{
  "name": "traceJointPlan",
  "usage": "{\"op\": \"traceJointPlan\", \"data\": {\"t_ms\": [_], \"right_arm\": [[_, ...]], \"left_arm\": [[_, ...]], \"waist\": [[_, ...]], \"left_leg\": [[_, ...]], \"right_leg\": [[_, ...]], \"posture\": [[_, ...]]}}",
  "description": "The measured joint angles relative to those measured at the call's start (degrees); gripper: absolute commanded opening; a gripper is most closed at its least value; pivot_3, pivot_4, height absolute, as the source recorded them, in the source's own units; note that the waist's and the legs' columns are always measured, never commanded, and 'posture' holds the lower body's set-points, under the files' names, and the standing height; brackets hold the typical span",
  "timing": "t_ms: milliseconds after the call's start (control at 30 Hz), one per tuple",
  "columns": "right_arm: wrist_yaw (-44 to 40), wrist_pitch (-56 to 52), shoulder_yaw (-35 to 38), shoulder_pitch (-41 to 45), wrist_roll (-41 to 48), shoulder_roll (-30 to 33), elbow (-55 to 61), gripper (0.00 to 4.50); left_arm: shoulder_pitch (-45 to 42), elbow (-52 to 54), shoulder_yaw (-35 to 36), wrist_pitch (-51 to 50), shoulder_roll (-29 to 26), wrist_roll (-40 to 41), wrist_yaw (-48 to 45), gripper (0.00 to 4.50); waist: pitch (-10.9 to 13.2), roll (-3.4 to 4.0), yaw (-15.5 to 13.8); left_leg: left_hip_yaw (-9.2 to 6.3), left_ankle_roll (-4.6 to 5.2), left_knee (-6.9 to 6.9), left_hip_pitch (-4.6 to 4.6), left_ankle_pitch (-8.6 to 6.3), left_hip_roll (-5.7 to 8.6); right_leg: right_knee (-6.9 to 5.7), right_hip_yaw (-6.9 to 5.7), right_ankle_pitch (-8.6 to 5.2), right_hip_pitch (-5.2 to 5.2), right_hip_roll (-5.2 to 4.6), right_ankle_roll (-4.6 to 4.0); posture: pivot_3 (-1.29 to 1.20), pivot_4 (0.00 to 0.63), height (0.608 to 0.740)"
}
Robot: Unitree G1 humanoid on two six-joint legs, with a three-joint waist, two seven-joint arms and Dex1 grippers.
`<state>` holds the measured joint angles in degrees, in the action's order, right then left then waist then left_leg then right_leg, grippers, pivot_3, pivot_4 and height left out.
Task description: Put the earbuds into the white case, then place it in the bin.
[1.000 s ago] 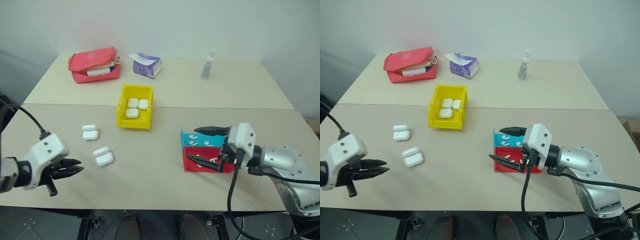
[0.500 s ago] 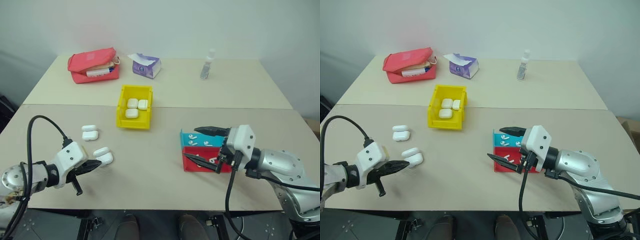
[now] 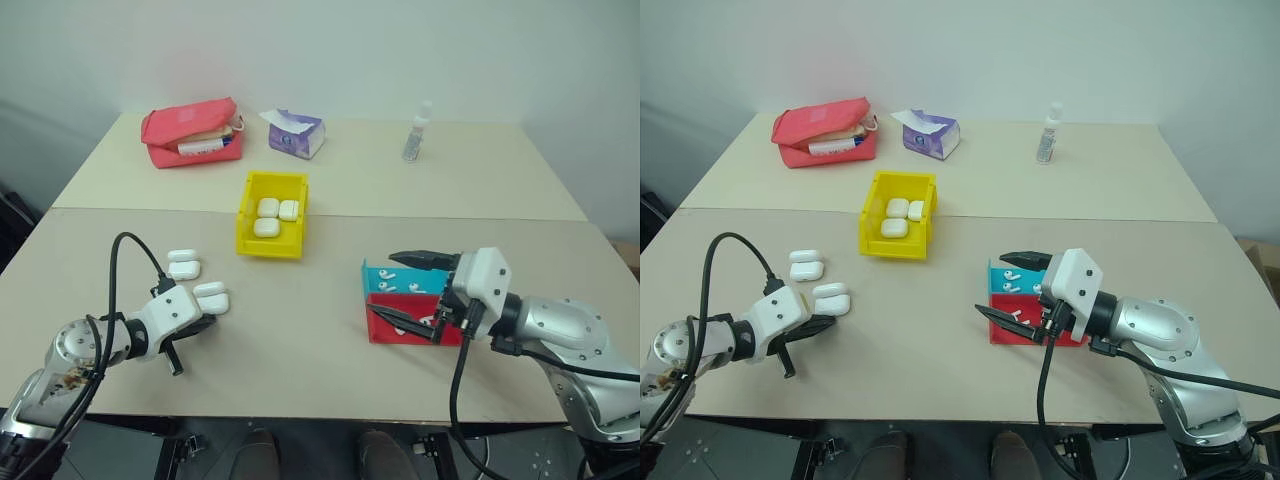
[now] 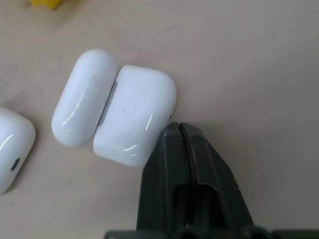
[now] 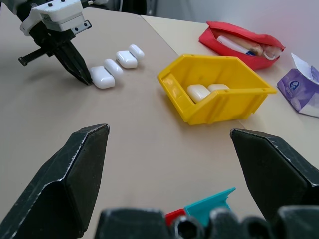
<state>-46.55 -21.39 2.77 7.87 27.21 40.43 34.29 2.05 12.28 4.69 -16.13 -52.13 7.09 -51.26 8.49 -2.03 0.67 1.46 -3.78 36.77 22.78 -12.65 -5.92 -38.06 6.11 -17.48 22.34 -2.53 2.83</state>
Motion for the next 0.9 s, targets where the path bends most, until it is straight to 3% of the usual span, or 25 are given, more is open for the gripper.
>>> {"op": "traceJointPlan", "data": {"t_ms": [400,633,900], "right_arm": [[0.49,-0.14,0.17,-0.45,-0.02,0.06,0.67,4.5],[0.59,-0.14,0.15,-0.77,-0.1,-0.06,0.69,4.5],[1.3,-0.14,0.19,-2.14,-0.1,-0.07,1.32,4.5]], "left_arm": [[-3.47,-6.92,0.72,1.29,-4.85,-1.6,-1.97,0.03],[-10.9,-11.84,-2.3,0.77,-1.42,-4.97,1.32,0.03],[-13.58,-12.1,-3.69,-0.48,0.08,-5.05,1.81,0.03]], "waist": [[0.0,0.0,0.09],[0.0,-0.01,-0.21],[0.0,-0.02,0.11]], "left_leg": [[0.0,0.0,-0.01,0.04,0.0,-0.01],[0.0,0.0,0.0,0.09,0.0,-0.01],[-0.01,0.0,0.0,0.08,0.0,-0.01]], "right_leg": [[0.02,-0.01,0.0,0.04,0.01,0.0],[0.03,-0.02,0.0,0.05,0.01,0.01],[0.02,-0.02,0.0,0.05,0.01,0.01]], "posture": [[0.0,0.15,0.74],[0.0,0.15,0.74],[0.0,0.15,0.74]]}}
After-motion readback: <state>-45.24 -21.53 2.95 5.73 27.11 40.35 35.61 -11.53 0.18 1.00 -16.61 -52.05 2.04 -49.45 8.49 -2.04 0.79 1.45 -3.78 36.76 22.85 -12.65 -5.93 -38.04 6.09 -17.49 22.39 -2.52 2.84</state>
